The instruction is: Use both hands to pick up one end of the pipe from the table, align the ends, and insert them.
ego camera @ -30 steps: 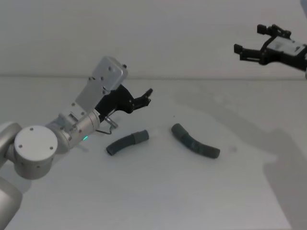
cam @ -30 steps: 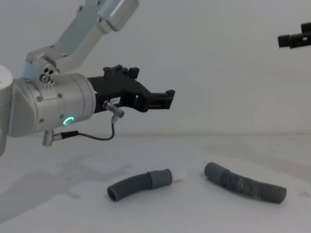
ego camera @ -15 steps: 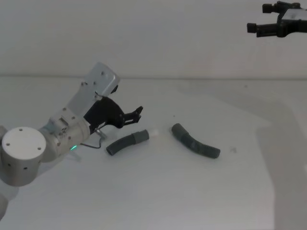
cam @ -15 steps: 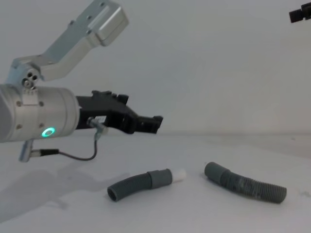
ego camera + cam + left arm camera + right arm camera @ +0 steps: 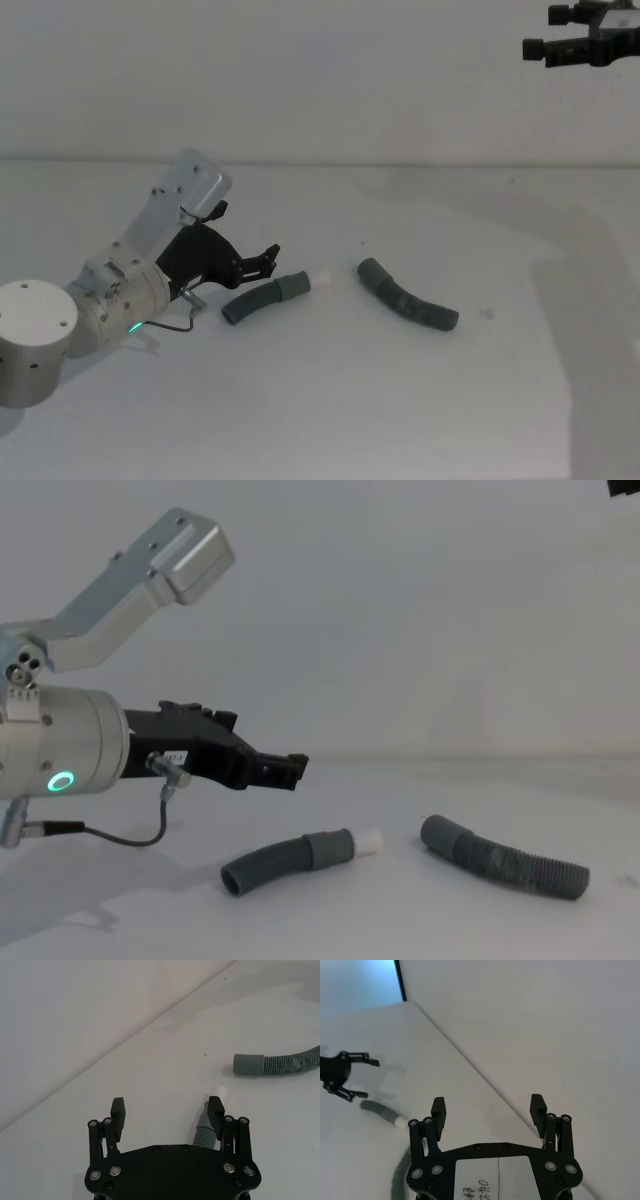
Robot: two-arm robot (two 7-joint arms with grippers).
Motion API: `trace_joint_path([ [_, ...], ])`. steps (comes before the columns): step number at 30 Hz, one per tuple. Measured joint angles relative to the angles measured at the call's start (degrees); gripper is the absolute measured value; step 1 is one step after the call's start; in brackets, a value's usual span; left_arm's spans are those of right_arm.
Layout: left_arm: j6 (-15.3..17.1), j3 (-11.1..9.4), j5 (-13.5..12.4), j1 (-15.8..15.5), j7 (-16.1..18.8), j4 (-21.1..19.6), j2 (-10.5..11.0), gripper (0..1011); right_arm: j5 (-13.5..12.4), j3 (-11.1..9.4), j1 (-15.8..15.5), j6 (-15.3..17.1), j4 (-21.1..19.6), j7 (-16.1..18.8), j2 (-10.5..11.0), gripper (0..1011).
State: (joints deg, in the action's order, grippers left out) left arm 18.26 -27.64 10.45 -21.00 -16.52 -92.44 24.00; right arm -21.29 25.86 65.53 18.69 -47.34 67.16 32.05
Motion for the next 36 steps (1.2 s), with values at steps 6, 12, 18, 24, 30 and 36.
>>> trace_joint_path([
  [6, -0.09, 0.61, -0.11, 0.93, 1.07, -0.11, -0.65, 1001, -1.11, -0.44, -0.87, 2.63, -2.18, -0.36, 0.30, 999],
  [12, -1.65, 1.14, -0.73, 1.33, 2.67, 0.72, -1.85, 1001, -1.35, -0.37, -2.09, 5.39, -4.98, -3.21, 0.46, 1000],
  [18, -3.68, 1.71, -1.42, 1.35, 4.29, 2.01, -3.33, 1001, -0.55, 0.29, -3.22, 6.52, -6.43, -6.37, 0.03, 1000],
  [24, -5.42, 2.39, -1.89, 1.22, 5.45, 3.21, -4.41, 1001, 0.45, 1.25, -4.68, 7.73, -8.05, -9.63, -0.43, 1000],
  [30, -6.33, 2.89, -1.91, 1.04, 5.44, 3.98, -4.88, 1001, 1.02, 1.91, -6.44, 9.43, -10.09, -12.18, -0.34, 1000],
  [36, -6.66, 3.27, -1.33, 0.67, 3.77, 4.58, -4.81, 1001, 1.08, 1.87, -8.96, 12.27, -13.77, -14.89, 0.63, 1000],
])
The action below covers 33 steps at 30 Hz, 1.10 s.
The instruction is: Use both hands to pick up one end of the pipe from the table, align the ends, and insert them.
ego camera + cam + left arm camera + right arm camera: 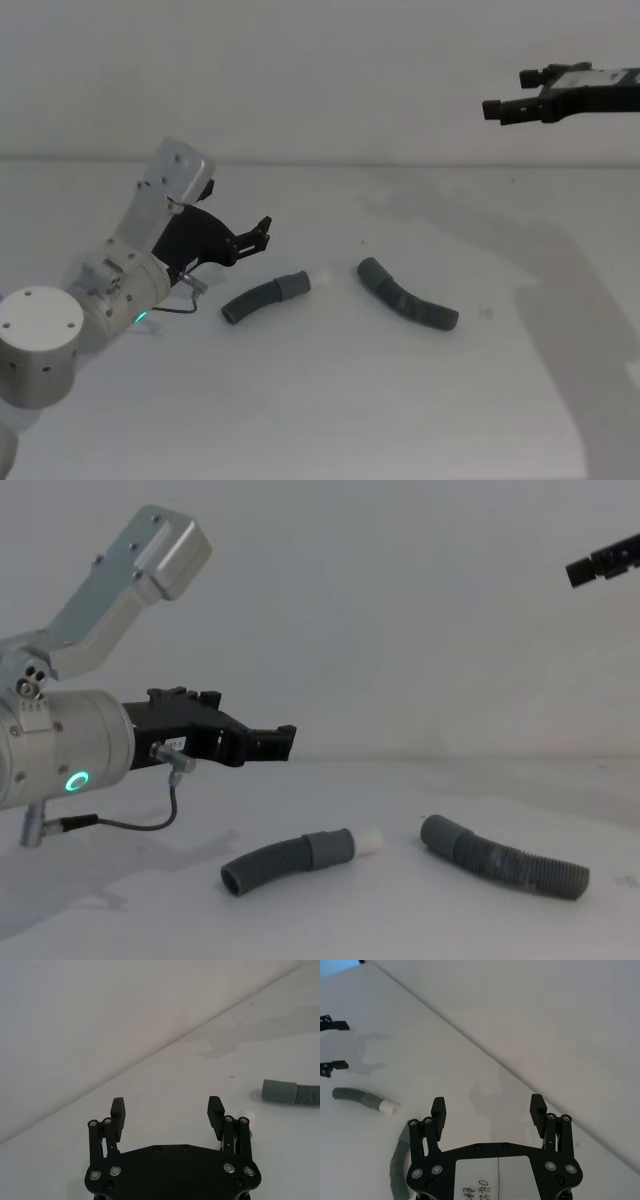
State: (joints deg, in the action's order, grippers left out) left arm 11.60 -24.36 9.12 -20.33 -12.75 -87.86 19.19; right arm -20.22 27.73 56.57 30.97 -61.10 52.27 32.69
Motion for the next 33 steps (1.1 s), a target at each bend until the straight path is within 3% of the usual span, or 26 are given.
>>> trace_joint_path([
  [9, 0.96, 0.40, 1.79, -0.71, -4.23, 0.79, 0.69, 1001, -0.92, -1.06, -3.14, 4.96, -5.95, -3.50, 1.81, 1000],
  [16, 3.15, 0.66, 3.55, -0.98, -6.96, 0.93, 1.23, 1001, -1.66, -1.16, -4.00, 7.49, -8.25, -4.29, 2.45, 1000],
  [24, 4.91, 0.59, 5.06, -0.97, -9.40, 1.18, 2.10, 1001, -2.09, -0.65, -4.95, 8.70, -9.75, -4.76, 2.69, 1000],
  [33, 4.19, -0.02, 5.24, -0.75, -10.26, 1.77, 2.53, 1001, -2.50, -0.24, -5.84, 8.71, -10.62, -5.35, 2.61, 1000],
])
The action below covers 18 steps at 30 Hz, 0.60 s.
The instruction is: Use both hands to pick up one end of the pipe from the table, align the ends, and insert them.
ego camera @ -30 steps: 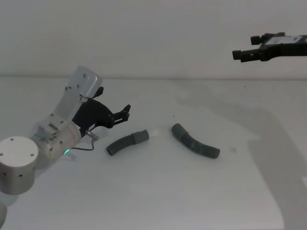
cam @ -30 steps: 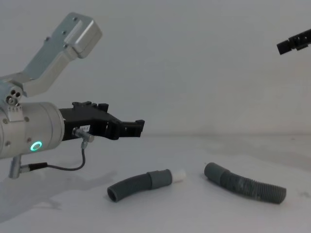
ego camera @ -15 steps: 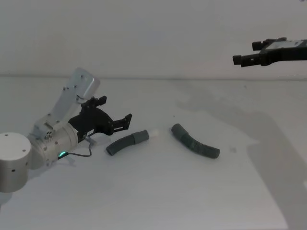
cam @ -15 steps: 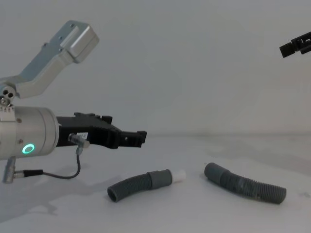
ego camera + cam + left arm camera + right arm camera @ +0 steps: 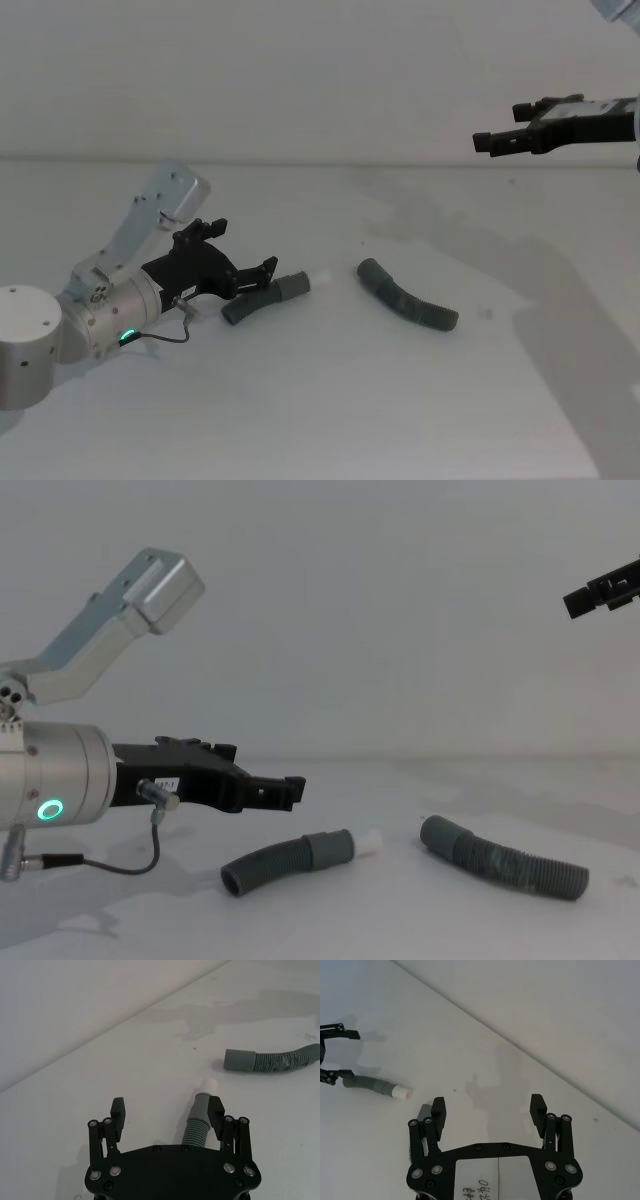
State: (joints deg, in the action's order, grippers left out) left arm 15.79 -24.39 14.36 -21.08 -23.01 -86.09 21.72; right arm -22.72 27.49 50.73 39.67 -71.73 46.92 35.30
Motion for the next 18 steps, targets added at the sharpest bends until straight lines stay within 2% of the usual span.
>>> trace_joint_path([
  [11, -1.21, -0.50, -0.18, 0.19, -0.38, 0.51, 0.17, 1001, 0.14, 1.67, 0.53, -1.46, 0.94, 1.16, 0.02, 1000],
  [18, -1.61, -0.67, -0.30, 0.25, -0.50, 0.69, 0.21, 1001, 0.13, 3.68, 0.26, -2.06, 1.59, 2.65, -1.23, 1000],
])
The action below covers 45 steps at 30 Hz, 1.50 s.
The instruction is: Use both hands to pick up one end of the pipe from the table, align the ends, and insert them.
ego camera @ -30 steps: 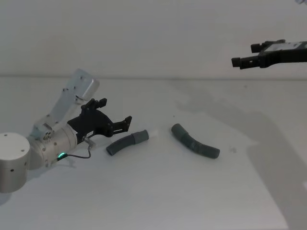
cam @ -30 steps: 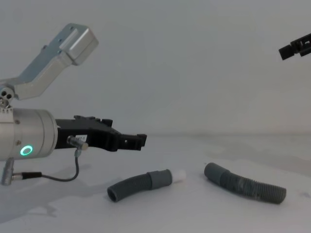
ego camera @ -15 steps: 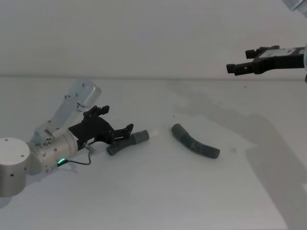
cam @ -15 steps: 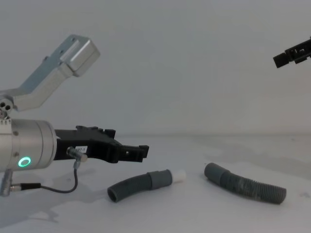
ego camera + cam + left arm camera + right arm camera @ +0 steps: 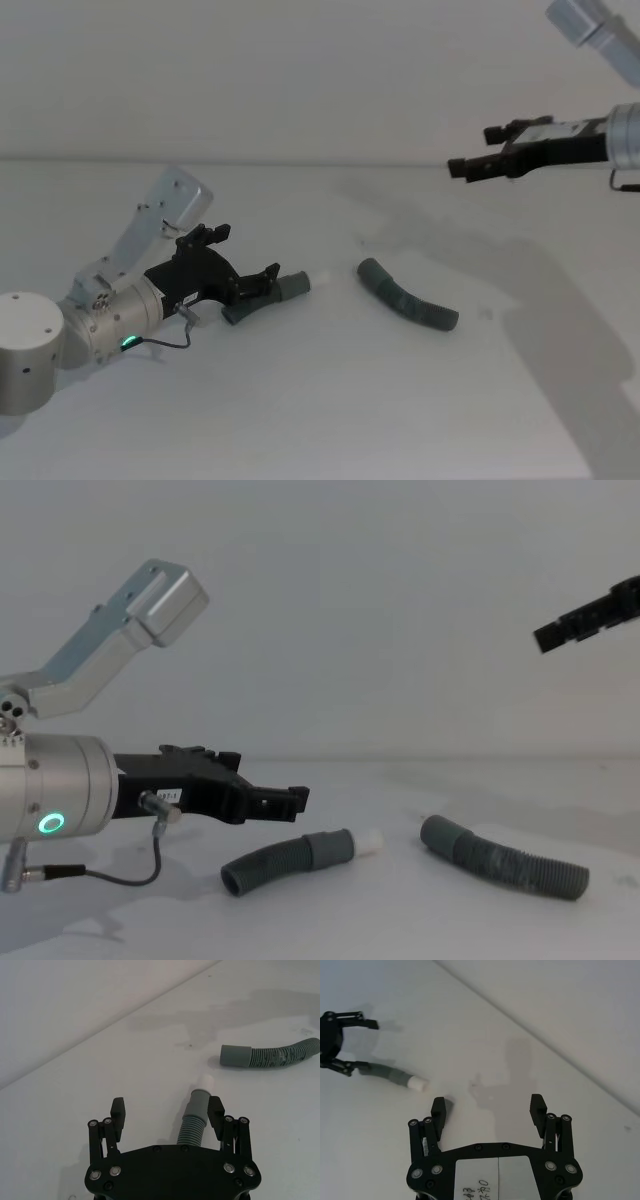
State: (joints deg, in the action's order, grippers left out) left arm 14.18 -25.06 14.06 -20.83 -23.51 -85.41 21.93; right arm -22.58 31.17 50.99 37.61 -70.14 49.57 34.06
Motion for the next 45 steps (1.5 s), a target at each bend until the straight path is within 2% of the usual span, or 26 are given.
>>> trace_joint_path([
  [7, -0.19, -0.07, -0.06, 0.03, -0.05, 0.09, 0.03, 1001, -0.77, 1.37, -0.97, 0.58, -0.41, 0.80, -1.09, 1000],
  [15, -0.30, -0.12, -0.10, 0.07, -0.09, 0.14, 0.06, 1001, -1.72, 2.09, -2.23, 2.16, -1.82, 1.03, -1.33, 1000],
  [28, -0.41, -0.16, -0.14, 0.07, -0.12, 0.18, 0.07, 1001, -2.84, 3.17, -4.12, 5.00, -4.36, 0.89, -0.44, 1000],
  [45, -0.44, -0.16, -0.13, 0.07, -0.12, 0.18, 0.07, 1001, -3.02, 5.78, -3.81, 6.15, -4.33, 2.67, 0.63, 999],
])
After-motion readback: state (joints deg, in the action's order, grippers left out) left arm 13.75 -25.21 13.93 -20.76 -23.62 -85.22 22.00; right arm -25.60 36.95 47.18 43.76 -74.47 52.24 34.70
